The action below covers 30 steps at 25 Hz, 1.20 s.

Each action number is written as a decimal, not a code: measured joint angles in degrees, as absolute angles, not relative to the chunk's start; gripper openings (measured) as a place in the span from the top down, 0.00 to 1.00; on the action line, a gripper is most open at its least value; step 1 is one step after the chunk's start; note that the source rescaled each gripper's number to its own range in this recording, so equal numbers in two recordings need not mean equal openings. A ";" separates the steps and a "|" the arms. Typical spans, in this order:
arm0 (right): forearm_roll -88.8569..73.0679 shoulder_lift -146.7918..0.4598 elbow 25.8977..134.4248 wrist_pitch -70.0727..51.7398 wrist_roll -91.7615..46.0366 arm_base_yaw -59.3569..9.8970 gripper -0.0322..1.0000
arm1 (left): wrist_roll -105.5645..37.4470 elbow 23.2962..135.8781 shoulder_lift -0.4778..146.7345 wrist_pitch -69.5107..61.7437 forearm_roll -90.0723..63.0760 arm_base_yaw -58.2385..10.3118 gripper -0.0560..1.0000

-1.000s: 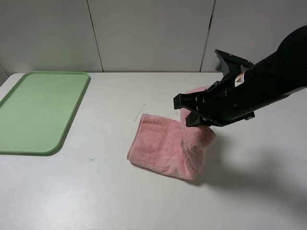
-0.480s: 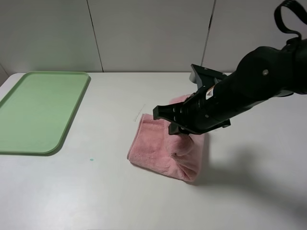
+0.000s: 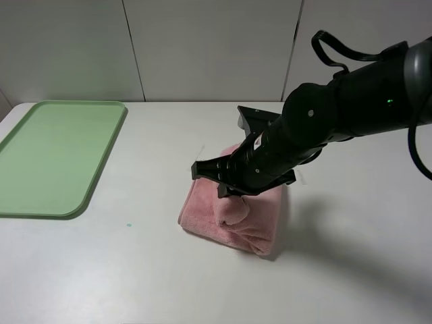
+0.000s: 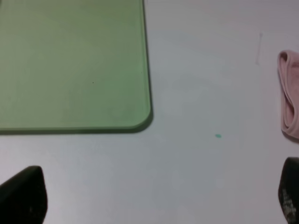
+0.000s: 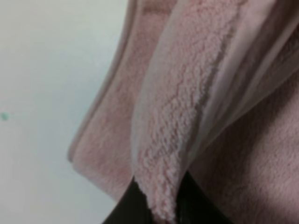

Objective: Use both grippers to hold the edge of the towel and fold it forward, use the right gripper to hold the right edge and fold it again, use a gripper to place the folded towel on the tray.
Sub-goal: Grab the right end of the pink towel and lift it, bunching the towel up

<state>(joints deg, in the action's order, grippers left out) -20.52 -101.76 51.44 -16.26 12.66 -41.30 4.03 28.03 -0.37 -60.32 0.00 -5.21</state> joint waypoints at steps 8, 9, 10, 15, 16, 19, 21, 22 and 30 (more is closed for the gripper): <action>-19.88 -102.83 51.44 -14.43 12.30 -41.30 0.85 | 4.03 28.03 -0.37 -60.32 0.00 -5.21 0.00; -19.88 -102.83 51.44 -14.19 12.30 -41.30 0.74 | 4.03 28.03 -0.37 -60.32 0.00 -5.21 0.00; -19.88 -102.83 51.44 -14.00 12.25 -41.30 0.61 | 4.03 28.03 -0.37 -60.32 0.00 -5.21 0.00; -19.88 -102.83 51.49 -12.69 12.12 -41.30 0.05 | 4.03 28.03 -0.37 -60.32 0.00 -5.21 0.00; -19.93 -102.83 51.49 -12.69 12.12 -41.30 0.03 | 4.03 28.03 -0.37 -60.32 0.00 -5.21 0.00; -20.18 -102.83 51.49 -12.58 12.08 -41.30 0.01 | 4.03 28.03 -0.37 -60.32 0.00 -5.21 0.00; -20.50 -102.83 51.49 -12.53 12.08 -41.30 0.00 | 4.03 28.03 -0.37 -60.32 0.00 -5.21 0.00; -20.77 -102.83 51.56 -12.53 12.08 -41.49 0.00 | 4.03 28.03 -0.37 -60.32 0.00 -5.21 0.00; -21.41 -99.36 51.86 -9.36 12.08 -45.20 0.00 | 4.03 28.03 -0.37 -60.32 0.00 -5.21 0.00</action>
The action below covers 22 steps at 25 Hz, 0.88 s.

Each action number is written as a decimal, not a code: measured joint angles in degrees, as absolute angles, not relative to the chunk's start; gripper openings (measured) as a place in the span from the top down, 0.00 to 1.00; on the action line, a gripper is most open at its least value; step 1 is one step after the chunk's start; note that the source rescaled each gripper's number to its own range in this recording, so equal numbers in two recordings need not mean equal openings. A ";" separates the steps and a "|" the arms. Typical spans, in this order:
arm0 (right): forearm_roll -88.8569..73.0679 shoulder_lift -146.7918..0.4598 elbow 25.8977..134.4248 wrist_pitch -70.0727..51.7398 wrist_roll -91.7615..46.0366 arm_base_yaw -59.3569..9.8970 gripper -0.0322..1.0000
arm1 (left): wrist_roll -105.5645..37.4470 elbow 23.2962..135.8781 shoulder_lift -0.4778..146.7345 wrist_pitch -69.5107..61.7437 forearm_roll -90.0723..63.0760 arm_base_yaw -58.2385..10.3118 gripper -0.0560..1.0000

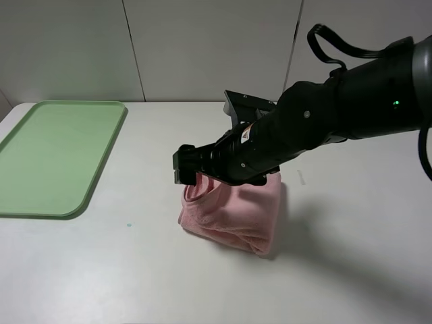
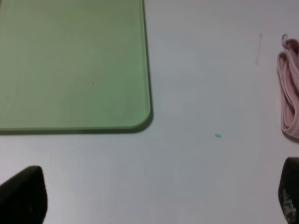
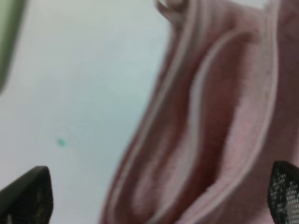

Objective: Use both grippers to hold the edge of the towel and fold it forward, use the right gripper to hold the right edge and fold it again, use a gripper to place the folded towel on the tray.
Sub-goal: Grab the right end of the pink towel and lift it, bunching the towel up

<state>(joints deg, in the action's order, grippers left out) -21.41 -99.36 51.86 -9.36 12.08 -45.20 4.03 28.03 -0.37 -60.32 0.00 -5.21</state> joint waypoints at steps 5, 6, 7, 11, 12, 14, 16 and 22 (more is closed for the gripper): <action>-21.47 -98.00 52.81 -10.65 12.08 -45.95 0.00 | 4.03 28.03 -0.37 -60.32 0.00 -5.21 0.00; -21.41 -97.43 52.88 -11.18 12.08 -45.95 0.00 | 4.03 28.03 -0.37 -60.32 0.00 -5.21 0.00; -21.34 -96.74 52.93 -11.43 12.08 -45.95 0.00 | 4.03 28.03 -0.37 -60.32 0.00 -5.21 0.00; -19.96 -93.27 52.98 -13.08 12.08 -45.95 0.00 | 4.03 28.03 -0.37 -60.32 0.00 -5.21 0.00; -19.50 -92.37 52.98 -13.50 12.08 -45.99 0.00 | 4.03 28.03 -0.37 -60.32 0.00 -5.21 0.00; -18.12 -90.13 52.98 -14.94 12.08 -45.99 0.00 | 4.03 28.03 -0.37 -60.32 0.00 -5.21 0.00; -16.54 -87.85 52.98 -16.38 12.08 -45.99 0.00 | 4.03 28.03 -0.37 -60.32 0.00 -5.21 0.00; -8.54 -82.26 52.98 -24.17 12.08 -45.73 0.00 | 4.03 28.03 -0.37 -60.32 0.00 -5.21 0.00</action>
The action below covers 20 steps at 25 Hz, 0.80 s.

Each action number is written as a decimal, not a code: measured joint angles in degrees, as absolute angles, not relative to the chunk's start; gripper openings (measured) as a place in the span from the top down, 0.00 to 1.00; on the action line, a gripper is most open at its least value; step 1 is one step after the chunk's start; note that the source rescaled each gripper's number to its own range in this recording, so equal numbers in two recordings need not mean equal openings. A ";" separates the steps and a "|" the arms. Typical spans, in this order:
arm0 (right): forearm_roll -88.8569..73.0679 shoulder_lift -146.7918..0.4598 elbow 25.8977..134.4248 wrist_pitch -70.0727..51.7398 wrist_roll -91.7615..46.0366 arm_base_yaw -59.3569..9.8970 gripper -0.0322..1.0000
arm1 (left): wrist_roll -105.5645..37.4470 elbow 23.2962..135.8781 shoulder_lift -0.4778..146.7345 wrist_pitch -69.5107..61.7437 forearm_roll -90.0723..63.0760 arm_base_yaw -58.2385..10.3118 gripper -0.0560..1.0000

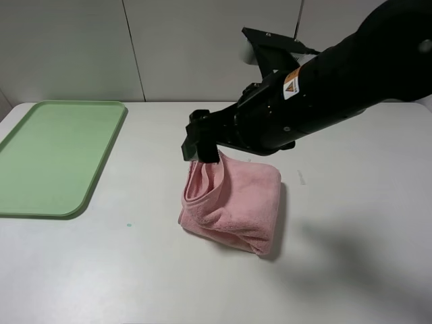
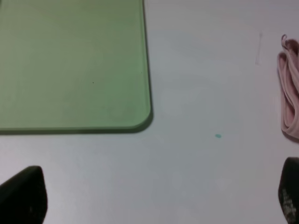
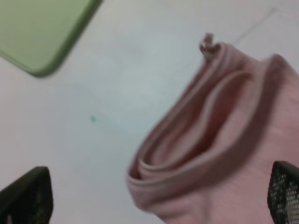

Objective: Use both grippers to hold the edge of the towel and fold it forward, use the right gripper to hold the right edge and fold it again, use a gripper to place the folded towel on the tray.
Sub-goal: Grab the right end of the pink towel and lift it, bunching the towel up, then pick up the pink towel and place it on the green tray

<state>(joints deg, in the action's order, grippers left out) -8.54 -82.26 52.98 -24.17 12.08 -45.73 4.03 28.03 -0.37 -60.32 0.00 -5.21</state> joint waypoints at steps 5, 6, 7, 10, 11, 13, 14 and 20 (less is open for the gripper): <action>0.00 -77.63 52.98 -36.30 12.74 -43.10 0.00 | 4.03 28.03 -0.37 -60.32 0.00 -5.21 0.00; 1.76 -76.63 52.98 -39.01 13.16 -42.49 0.00 | 4.03 28.03 -0.37 -60.32 0.00 -5.21 0.00; 3.34 -75.61 52.98 -41.22 13.55 -42.01 0.00 | 4.03 28.03 -0.37 -60.32 0.00 -5.21 0.00; 7.18 -72.61 52.98 -48.05 14.46 -40.11 0.00 | 4.03 28.03 -0.37 -60.32 0.00 -5.21 0.00; 8.65 -71.44 53.05 -49.90 14.72 -39.56 0.00 | 4.03 28.03 -0.37 -60.32 0.00 -5.21 0.00; 11.31 -69.23 53.11 -53.90 15.22 -38.24 0.00 | 4.03 28.03 -0.37 -60.32 0.00 -5.21 0.00; 12.97 -67.76 53.16 -55.65 15.52 -37.54 0.00 | 4.03 28.03 -0.37 -60.32 0.00 -5.21 0.00; 18.39 -59.85 53.16 -62.54 17.17 -33.43 0.00 | 4.03 28.03 -0.37 -60.32 0.00 -5.21 0.00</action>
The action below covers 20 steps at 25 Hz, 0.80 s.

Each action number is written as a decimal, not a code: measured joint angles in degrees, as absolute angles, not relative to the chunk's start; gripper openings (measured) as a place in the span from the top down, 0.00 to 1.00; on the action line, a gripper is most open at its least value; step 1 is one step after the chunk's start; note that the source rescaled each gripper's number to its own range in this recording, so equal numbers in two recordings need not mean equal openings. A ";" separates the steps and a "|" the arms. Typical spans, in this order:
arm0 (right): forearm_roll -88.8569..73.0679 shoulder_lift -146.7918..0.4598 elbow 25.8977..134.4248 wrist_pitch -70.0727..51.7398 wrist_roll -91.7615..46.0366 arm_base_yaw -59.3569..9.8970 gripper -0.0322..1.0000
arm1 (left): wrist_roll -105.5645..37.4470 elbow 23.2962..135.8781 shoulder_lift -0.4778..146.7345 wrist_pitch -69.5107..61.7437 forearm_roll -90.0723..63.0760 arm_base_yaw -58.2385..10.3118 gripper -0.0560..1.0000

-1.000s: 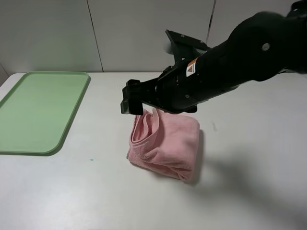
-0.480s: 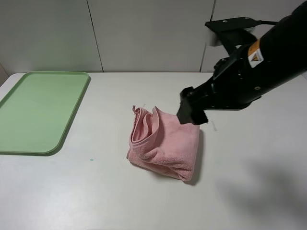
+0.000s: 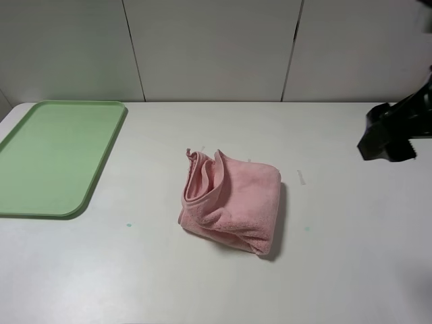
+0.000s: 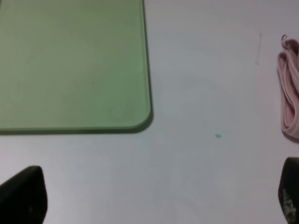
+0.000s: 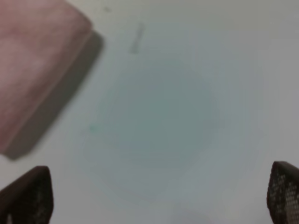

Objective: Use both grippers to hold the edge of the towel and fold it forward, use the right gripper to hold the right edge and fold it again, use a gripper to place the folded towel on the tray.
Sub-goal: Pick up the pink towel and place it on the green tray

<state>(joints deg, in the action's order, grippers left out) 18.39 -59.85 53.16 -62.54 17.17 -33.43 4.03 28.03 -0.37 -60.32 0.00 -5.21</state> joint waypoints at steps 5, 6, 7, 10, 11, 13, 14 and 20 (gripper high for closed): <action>21.07 -51.71 51.85 -65.12 18.05 -30.85 0.00 | 4.03 28.03 -0.37 -60.32 0.00 -5.21 0.00; 21.26 -49.79 51.08 -65.51 18.05 -30.08 0.00 | 4.03 28.03 -0.37 -60.32 0.00 -5.21 0.00; 21.39 -48.44 50.49 -65.77 18.05 -29.30 0.00 | 4.03 28.03 -0.37 -60.32 0.00 -5.21 0.00; 21.40 -43.81 47.99 -66.53 18.05 -26.07 0.00 | 4.03 28.03 -0.37 -60.32 0.00 -5.21 0.00; 21.27 -42.41 47.26 -66.58 18.05 -25.10 0.00 | 4.03 28.03 -0.37 -60.32 0.00 -5.21 0.00; 20.73 -38.75 45.49 -66.64 18.00 -22.97 0.00 | 4.03 28.03 -0.37 -60.32 0.00 -5.21 0.00; 20.38 -37.34 44.68 -66.64 17.84 -22.02 0.00 | 4.03 28.03 -0.37 -60.32 0.00 -5.21 0.00; 14.74 -27.89 39.15 -66.13 14.98 -16.47 0.00 | 4.03 28.03 -0.37 -60.32 0.00 -5.21 0.00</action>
<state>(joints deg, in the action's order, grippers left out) 14.74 -27.89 39.15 -66.13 14.98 -16.47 4.03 28.03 -0.37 -60.32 0.00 -5.21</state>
